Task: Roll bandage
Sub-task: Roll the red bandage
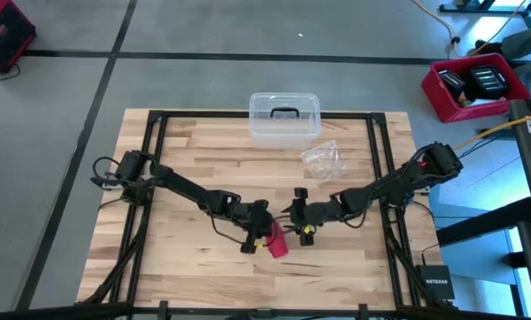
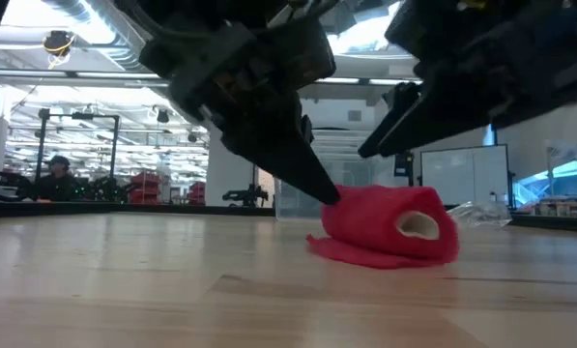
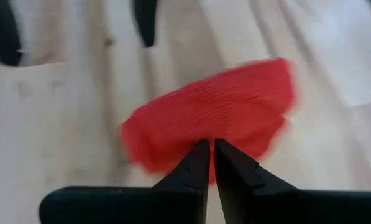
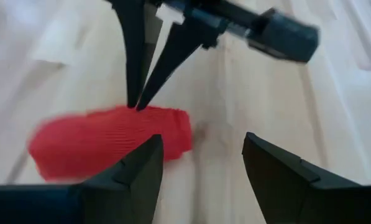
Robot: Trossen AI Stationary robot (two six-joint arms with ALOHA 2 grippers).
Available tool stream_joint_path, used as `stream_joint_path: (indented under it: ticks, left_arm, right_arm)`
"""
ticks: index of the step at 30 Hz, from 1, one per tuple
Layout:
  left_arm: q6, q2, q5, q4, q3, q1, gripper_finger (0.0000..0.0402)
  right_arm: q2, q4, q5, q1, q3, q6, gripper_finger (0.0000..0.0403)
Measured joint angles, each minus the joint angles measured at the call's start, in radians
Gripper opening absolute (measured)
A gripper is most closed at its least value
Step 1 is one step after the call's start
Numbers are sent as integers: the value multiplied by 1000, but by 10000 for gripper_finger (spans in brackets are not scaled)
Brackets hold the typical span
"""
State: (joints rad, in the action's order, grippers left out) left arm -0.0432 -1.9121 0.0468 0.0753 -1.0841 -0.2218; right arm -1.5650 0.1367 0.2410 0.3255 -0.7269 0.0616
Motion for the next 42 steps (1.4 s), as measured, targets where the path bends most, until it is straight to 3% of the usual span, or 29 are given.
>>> stream_joint_path:
  ticks: [5,8,13,16,23,28,36,42]
  left_arm:
    - [26,-1,-69,96,2,95,17]
    - [-23,1,-73,167,-2,131,17]
    - [-47,3,-68,5,1,106,17]
    - [-60,5,-74,-64,1,72,17]
    - [-108,6,-159,-56,0,12,17]
    - [-202,-10,-183,-57,-1,-20,17]
    - [-307,-120,-199,68,-5,-61,17]
    - [-360,-134,-237,84,-3,-63,17]
  right_arm:
    - [57,-139,10,-70,0,-32,220]
    - [123,-199,-35,-98,0,11,220]
    - [160,-155,-186,-75,2,138,220]
    - [136,-93,-164,-42,17,142,220]
    - [90,17,-64,-39,25,188,220]
    - [35,110,-124,-25,24,196,220]
    - [-68,175,-119,-11,24,196,220]
    - [-116,162,-208,-9,24,201,221]
